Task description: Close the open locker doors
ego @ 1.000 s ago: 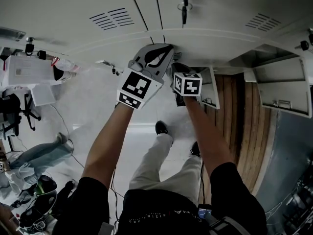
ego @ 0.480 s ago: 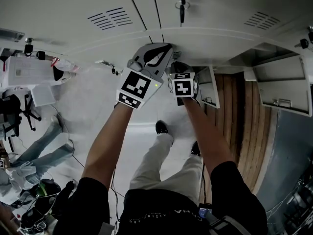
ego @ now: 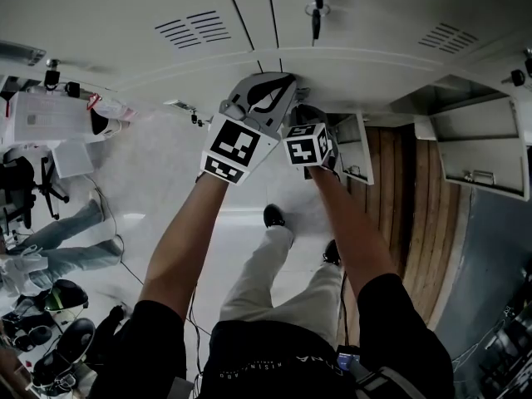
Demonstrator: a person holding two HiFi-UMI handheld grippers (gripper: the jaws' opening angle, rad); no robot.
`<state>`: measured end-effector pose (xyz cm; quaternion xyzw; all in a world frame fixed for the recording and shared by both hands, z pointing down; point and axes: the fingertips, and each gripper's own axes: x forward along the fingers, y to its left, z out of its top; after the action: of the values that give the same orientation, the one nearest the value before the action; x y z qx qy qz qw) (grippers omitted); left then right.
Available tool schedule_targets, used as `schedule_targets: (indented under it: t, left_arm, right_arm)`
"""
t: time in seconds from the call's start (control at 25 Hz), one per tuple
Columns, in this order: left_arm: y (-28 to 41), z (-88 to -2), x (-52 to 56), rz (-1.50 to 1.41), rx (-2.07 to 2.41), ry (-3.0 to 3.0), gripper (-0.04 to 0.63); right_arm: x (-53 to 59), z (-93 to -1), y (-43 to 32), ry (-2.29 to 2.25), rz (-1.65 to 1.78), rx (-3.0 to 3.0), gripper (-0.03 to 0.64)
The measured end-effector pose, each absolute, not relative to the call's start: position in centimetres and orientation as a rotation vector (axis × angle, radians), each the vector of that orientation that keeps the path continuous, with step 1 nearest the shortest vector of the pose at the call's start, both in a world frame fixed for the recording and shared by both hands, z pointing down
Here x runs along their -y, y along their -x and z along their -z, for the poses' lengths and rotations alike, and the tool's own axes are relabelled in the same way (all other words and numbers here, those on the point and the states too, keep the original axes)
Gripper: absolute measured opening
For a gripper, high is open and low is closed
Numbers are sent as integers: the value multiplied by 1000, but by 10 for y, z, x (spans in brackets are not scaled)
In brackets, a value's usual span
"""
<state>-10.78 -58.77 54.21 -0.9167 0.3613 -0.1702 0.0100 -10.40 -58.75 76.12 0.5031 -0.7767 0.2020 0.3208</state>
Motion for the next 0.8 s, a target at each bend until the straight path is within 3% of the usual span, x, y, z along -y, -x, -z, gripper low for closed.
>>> schedule_targets:
  t: [0.52, 0.8]
  left_arm:
    - [108, -543, 588, 565, -1145, 2844, 20]
    - [108, -543, 588, 575, -1163, 2839, 20]
  right_arm:
    - [584, -761, 107, -1221, -158, 1871, 60]
    - [584, -758, 109, -1187, -170, 1899, 71]
